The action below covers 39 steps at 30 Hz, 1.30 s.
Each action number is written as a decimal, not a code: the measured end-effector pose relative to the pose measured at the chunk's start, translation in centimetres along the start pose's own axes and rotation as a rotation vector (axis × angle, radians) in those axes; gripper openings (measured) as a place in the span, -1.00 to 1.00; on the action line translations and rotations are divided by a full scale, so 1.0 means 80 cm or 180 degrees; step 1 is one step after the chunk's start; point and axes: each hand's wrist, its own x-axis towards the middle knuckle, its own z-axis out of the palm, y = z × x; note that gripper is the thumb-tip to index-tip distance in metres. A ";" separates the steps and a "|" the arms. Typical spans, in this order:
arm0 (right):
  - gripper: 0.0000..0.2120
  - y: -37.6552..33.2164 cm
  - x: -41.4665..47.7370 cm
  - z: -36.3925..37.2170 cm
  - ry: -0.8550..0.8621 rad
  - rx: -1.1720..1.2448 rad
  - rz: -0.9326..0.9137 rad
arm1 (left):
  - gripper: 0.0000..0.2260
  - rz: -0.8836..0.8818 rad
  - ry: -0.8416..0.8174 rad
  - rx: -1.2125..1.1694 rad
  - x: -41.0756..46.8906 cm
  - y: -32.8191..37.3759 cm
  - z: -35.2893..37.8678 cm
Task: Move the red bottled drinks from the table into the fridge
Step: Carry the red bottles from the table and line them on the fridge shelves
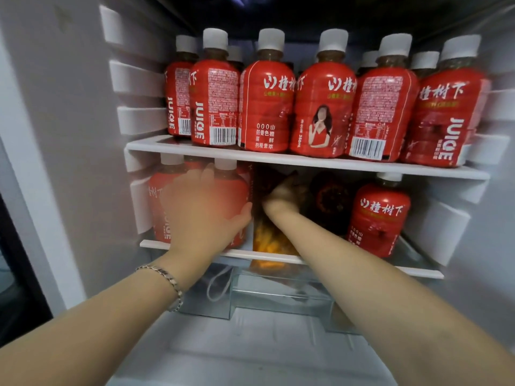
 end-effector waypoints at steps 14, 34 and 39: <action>-0.10 0.005 -0.068 -0.090 -0.0292 -0.1172 -0.0223 | -0.44 0.0479 -0.0018 0.0161 -0.017 -0.002 0.005; -0.41 0.075 -0.169 -0.102 0.0455 0.3546 0.0311 | -0.41 0.1353 -0.1755 0.1427 0.046 0.026 0.012; -0.35 0.075 -0.171 -0.097 0.0387 0.3110 0.0104 | -0.31 0.1422 -0.1767 0.1471 0.034 0.024 -0.009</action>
